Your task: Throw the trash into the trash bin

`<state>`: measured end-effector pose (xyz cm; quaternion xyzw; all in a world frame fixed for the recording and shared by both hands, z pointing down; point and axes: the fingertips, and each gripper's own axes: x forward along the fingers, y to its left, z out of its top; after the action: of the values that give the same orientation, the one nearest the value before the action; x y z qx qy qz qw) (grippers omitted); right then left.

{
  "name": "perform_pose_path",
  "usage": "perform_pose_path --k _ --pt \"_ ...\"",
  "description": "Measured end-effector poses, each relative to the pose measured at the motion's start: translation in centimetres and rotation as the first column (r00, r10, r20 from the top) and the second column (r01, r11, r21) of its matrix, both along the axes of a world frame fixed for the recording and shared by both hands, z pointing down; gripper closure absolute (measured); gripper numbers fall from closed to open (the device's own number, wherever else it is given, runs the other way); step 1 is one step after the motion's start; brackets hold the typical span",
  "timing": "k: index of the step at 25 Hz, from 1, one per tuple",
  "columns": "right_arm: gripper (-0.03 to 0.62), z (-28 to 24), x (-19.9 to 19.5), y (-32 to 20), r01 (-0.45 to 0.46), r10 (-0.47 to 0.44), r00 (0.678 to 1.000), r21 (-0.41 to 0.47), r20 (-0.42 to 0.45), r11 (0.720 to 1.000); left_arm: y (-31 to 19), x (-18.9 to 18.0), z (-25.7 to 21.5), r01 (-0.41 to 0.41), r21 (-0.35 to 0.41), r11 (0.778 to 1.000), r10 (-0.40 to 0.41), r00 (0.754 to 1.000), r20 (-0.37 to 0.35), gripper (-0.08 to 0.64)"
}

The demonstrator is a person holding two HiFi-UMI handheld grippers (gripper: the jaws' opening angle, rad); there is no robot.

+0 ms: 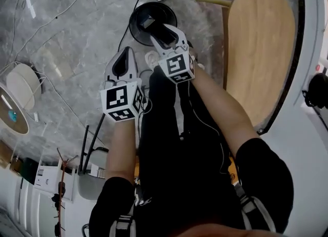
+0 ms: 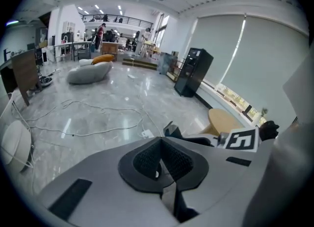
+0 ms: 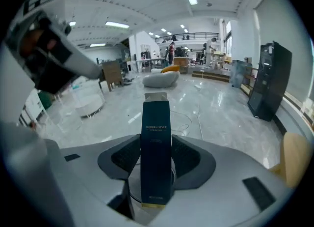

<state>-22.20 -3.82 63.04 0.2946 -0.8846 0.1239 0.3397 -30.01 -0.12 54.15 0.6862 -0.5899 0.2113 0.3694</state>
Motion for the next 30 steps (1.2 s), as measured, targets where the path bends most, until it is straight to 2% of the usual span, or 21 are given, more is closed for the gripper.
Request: perform_pose_path --k 3,5,8,12,13,14,15,17,19,22,25,30 --pt "0.394 4.8 -1.1 0.2 0.098 -0.098 0.987 -0.009 -0.129 0.995 0.5 -1.2 0.8 -0.002 -0.013 1.0 0.002 1.0 -0.002 0.547" --pt "0.394 7.5 -1.6 0.2 0.132 -0.14 0.975 -0.054 -0.171 0.99 0.6 -2.0 1.5 0.004 -0.021 1.0 -0.004 1.0 -0.002 0.548" --pt "0.383 9.9 -1.9 0.4 0.148 -0.169 0.972 -0.136 -0.164 0.98 0.7 -2.6 2.0 0.02 -0.029 0.999 -0.021 1.0 -0.009 0.548" --pt "0.382 8.3 -1.7 -0.2 0.103 -0.118 0.985 -0.122 -0.125 0.987 0.8 -2.4 2.0 0.009 -0.026 1.0 -0.009 1.0 -0.009 0.548" --pt "0.395 7.1 -1.5 -0.4 0.078 -0.09 0.99 -0.113 -0.104 0.991 0.6 -2.2 1.9 0.004 -0.022 1.0 -0.005 1.0 -0.007 0.548" --pt "0.523 5.6 -1.2 -0.6 0.046 -0.055 0.996 -0.108 -0.076 0.993 0.5 -1.9 1.7 0.001 -0.017 1.0 -0.001 1.0 -0.007 0.546" --pt "0.576 3.8 -0.9 -0.7 0.009 -0.013 0.999 -0.104 -0.039 0.995 0.3 -1.7 1.4 -0.001 -0.011 1.0 0.001 1.0 -0.009 0.547" --pt "0.58 -0.4 -0.2 -1.2 -0.078 0.082 0.996 -0.085 0.043 0.993 -0.2 -1.1 0.5 0.0 0.006 1.0 0.0 1.0 -0.014 0.548" --pt "0.58 -5.1 0.9 -1.9 -0.167 0.17 0.979 -0.035 0.111 0.985 -1.0 -0.3 -1.0 0.001 0.033 0.999 0.0 1.0 -0.021 0.547" --pt "0.58 -12.5 3.5 -2.5 -0.265 0.253 0.95 0.047 0.183 0.963 -2.2 1.4 -4.9 -0.001 0.092 0.996 0.004 1.0 -0.025 0.547" --pt "0.58 -20.3 6.6 -2.5 -0.318 0.278 0.924 0.124 0.263 0.94 -3.3 3.5 -10.5 -0.005 0.171 0.985 0.008 1.0 -0.017 0.548" --pt "0.581 -32.9 10.9 -2.2 -0.366 0.27 0.892 0.228 0.361 0.902 -3.8 6.5 -20.5 -0.014 0.288 0.957 0.012 1.0 0.008 0.548"
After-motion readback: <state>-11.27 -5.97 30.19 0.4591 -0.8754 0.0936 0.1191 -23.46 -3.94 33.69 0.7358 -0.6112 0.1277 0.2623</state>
